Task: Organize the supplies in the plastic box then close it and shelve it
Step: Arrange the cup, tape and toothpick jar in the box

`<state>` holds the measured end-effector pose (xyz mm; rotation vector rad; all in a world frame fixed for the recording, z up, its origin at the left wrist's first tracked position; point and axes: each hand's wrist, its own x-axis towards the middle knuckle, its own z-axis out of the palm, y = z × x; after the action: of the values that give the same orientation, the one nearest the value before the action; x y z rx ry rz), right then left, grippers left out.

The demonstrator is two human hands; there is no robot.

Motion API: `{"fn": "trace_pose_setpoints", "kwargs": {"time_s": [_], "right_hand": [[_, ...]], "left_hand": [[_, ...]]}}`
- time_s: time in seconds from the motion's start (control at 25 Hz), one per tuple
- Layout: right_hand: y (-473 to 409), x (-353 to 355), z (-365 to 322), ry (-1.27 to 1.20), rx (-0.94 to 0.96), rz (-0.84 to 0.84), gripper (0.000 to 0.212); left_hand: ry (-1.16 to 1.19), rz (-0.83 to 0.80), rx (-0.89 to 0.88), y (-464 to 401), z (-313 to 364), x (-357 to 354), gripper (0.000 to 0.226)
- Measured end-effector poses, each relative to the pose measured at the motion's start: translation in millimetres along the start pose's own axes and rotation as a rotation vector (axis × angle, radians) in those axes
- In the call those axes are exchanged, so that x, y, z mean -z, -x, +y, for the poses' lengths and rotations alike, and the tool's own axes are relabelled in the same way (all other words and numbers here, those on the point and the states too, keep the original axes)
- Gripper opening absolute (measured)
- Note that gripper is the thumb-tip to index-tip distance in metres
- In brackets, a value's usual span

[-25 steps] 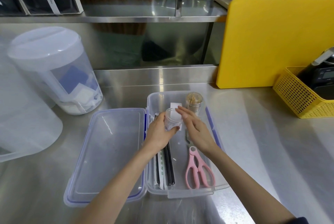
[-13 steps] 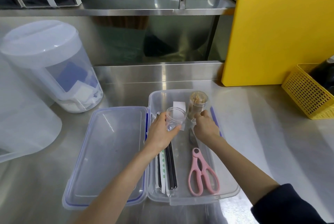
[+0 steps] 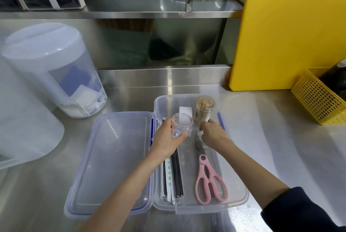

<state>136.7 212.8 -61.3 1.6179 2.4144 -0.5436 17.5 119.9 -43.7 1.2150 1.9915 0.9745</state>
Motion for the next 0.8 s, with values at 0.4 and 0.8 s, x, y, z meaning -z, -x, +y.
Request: {"fn": "trace_pose_setpoints", "kwargs": {"time_s": [0.4,0.8], "right_hand": [[27,42,-2,-0.216,0.06,0.353,0.024],[58,54,-16,-0.448,0.426,0.371,0.02]], "left_hand": [[-0.019,-0.008,-0.005,3,1,-1,0.05],[0.004,-0.006,0.025,6,6,-5,0.051]]}}
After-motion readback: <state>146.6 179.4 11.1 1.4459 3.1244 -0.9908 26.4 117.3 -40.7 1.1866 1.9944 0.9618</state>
